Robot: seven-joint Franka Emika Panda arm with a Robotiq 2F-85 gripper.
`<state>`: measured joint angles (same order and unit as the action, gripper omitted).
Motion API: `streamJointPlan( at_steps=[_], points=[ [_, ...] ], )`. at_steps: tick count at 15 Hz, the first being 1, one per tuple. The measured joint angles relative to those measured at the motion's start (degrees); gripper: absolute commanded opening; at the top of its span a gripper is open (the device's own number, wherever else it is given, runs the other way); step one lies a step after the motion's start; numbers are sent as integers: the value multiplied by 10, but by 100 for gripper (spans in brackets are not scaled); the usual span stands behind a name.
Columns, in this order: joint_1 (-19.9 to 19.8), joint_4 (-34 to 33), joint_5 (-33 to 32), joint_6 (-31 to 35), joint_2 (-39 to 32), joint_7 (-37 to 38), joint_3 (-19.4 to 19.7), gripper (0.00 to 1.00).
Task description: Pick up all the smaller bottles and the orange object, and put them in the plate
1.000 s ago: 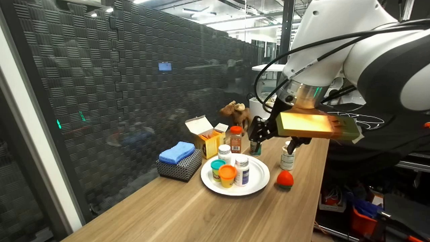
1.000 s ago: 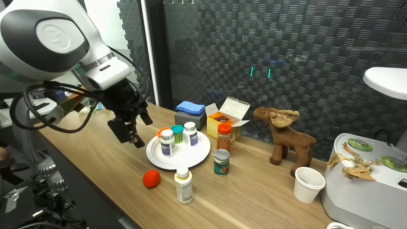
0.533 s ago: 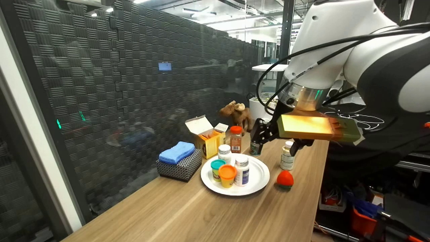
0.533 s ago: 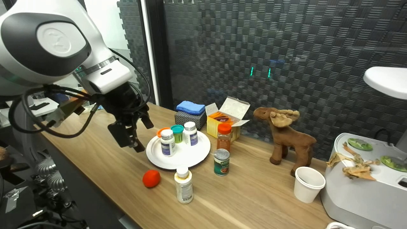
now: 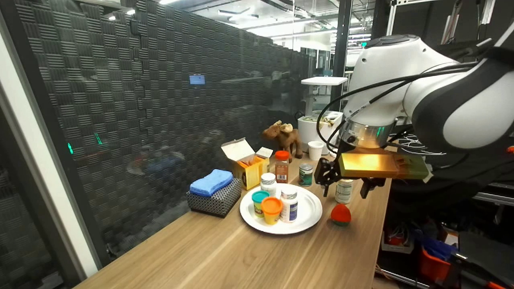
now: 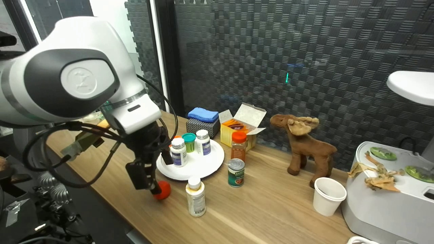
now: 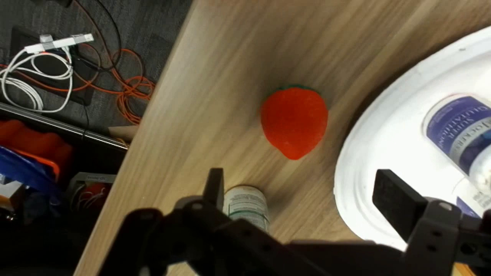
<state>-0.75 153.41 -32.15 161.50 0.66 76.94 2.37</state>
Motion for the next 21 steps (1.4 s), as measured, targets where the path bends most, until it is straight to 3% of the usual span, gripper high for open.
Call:
streamJointPlan(
  at_steps=[6, 7, 8, 14, 21],
  points=[
    [1, -3, 153, 27, -55, -155, -7, 100],
    [1, -4, 182, 27, -60, -182, -9, 75],
    [2, -6, 206, 27, -63, -205, -10, 75],
    [3, -14, 271, 27, -65, -262, -8, 26],
    [5, -19, 311, 27, -65, -294, -9, 22]
  ],
)
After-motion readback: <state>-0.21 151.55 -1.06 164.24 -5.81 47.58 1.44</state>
